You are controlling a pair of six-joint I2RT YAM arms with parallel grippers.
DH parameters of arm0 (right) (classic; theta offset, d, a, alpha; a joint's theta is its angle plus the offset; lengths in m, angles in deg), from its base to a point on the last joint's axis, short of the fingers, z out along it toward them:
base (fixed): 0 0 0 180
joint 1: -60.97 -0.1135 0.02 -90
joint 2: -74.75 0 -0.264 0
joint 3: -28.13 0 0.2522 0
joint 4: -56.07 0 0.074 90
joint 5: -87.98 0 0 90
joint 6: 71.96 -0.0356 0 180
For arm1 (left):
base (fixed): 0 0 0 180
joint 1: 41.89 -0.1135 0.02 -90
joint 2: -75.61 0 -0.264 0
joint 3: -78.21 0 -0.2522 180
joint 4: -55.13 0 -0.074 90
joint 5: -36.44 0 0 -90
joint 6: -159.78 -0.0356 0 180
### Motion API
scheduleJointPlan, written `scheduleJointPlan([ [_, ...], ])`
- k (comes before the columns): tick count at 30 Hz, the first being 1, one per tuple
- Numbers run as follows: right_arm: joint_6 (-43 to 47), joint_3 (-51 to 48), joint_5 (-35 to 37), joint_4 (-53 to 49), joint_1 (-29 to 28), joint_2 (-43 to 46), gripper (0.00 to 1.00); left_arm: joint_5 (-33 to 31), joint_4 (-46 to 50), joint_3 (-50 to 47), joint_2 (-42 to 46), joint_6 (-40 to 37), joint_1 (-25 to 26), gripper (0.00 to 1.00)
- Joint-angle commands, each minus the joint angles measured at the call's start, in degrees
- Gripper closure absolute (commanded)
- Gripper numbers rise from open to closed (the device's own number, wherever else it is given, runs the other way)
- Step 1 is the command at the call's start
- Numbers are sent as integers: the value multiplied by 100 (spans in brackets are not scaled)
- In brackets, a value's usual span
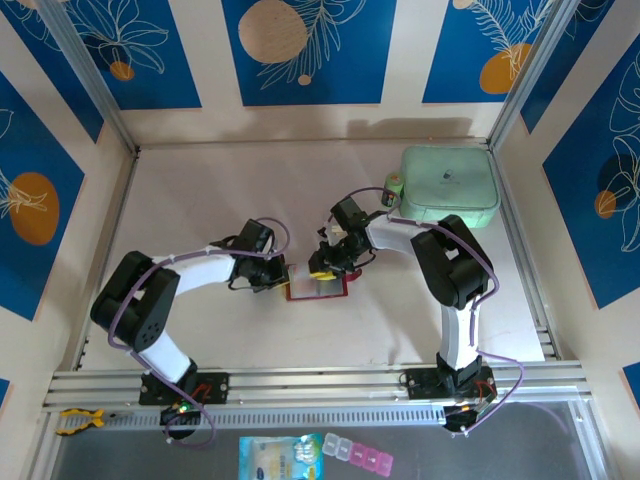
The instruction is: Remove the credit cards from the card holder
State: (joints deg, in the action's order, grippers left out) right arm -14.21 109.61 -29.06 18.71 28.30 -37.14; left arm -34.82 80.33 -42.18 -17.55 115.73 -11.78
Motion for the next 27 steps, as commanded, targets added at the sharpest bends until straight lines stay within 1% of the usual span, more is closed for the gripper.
scheduleJointPlan([
  [1,234,-66,-306,-115,39,-80,71,-14,125,188,162,-24,-62,98],
  [5,295,-75,-281,-160,67,-131,71,138,-40,180,228,126,-58,94],
  [8,341,-33,-133,-296,74,-179,72,238,-147,170,213,211,-36,92],
  [17,379,64,195,-545,37,-142,76,291,-163,170,-39,243,-5,96],
  [22,343,142,376,-692,-44,96,76,166,87,227,-173,140,-12,99],
  [27,170,262,453,-731,-188,275,76,122,176,229,-295,71,-9,100],
])
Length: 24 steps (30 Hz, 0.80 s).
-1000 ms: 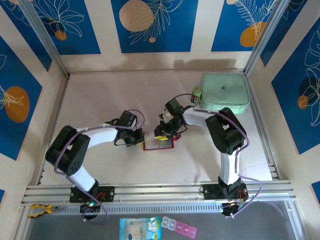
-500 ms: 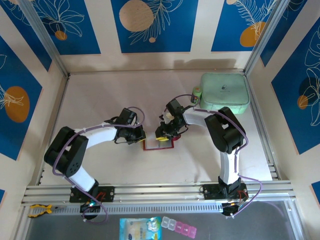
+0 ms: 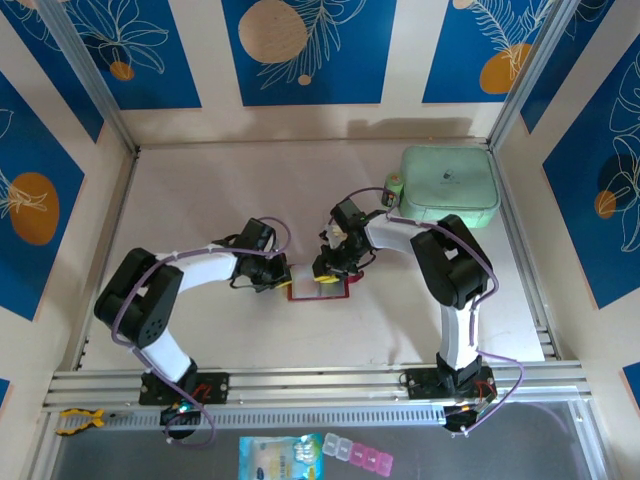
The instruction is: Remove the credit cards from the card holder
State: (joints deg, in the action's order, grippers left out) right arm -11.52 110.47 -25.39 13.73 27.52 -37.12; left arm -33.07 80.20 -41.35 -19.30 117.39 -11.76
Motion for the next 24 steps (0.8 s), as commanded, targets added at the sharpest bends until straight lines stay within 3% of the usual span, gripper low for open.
scheduleJointPlan([
  [1,-141,192,93,-224,-150,291,76,-48,187,149,-153,-95,-12,100],
  [11,-428,358,164,-174,-414,-23,74,-63,230,117,-194,-138,-7,100],
  [24,-92,314,505,-618,-218,-54,74,-109,340,166,-159,-209,-29,100],
])
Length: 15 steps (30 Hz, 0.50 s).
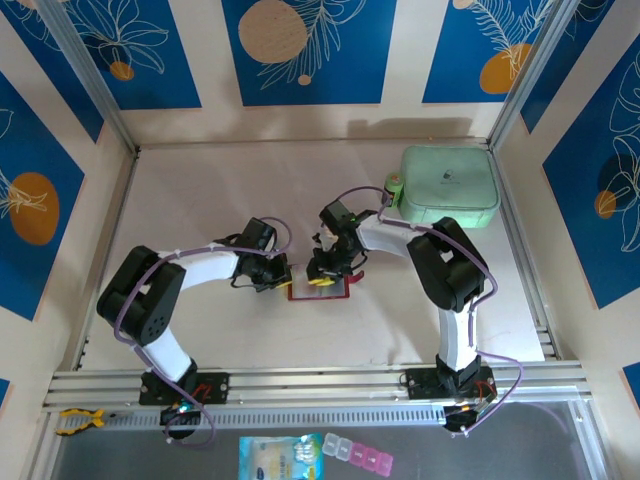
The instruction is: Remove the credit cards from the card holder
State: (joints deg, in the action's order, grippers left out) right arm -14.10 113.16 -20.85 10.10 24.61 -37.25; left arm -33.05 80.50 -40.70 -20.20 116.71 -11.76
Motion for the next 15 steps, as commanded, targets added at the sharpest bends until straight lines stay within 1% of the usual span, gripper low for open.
scheduleJointPlan([
  [1,196,45,63,-284,83,-41,74,-109,315,99,-72,-143,-27,100],
  [10,301,10,113,-339,142,-8,75,-118,332,110,-31,-159,-33,100],
  [15,314,-31,39,-291,155,-58,75,-130,307,178,188,-141,-42,99],
])
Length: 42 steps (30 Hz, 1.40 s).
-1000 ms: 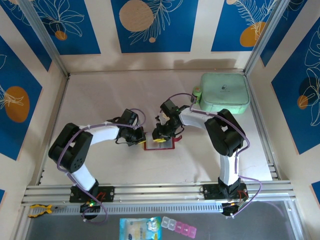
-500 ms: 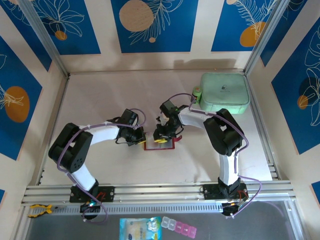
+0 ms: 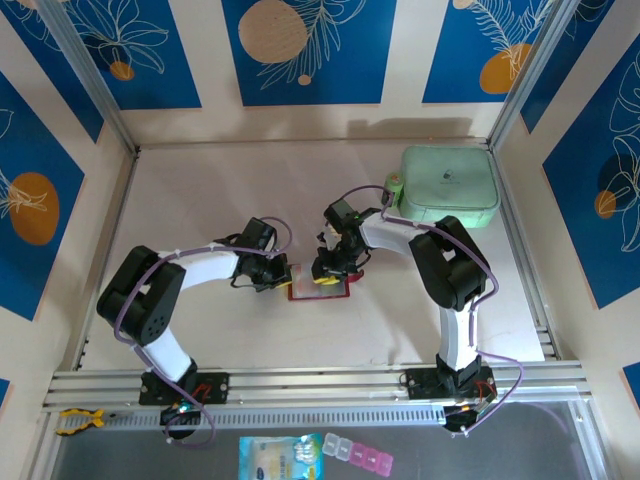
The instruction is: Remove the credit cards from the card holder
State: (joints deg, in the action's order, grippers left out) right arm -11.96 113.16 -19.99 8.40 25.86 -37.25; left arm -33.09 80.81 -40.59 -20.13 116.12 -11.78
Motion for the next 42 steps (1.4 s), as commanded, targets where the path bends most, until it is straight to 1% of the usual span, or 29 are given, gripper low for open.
scheduleJointPlan([
  [1,103,-34,-41,-108,33,-74,75,-118,255,177,240,-74,-37,99],
  [5,120,-78,-46,-89,39,-78,75,-22,70,171,483,44,-36,93],
  [7,121,-106,-56,-59,48,-93,75,169,-184,106,522,165,-24,90],
  [9,124,-137,-73,-38,65,-93,75,365,-481,40,481,346,1,86],
  [12,115,-185,-91,6,83,-98,75,496,-722,2,371,490,68,82],
  [18,97,-245,-114,59,117,-87,75,610,-986,-30,120,642,150,78],
  [34,89,-274,-145,73,131,-25,75,836,-1293,-43,-187,838,298,78],
  [42,74,-272,-15,71,153,399,73,823,-1205,22,-72,867,355,78],
])
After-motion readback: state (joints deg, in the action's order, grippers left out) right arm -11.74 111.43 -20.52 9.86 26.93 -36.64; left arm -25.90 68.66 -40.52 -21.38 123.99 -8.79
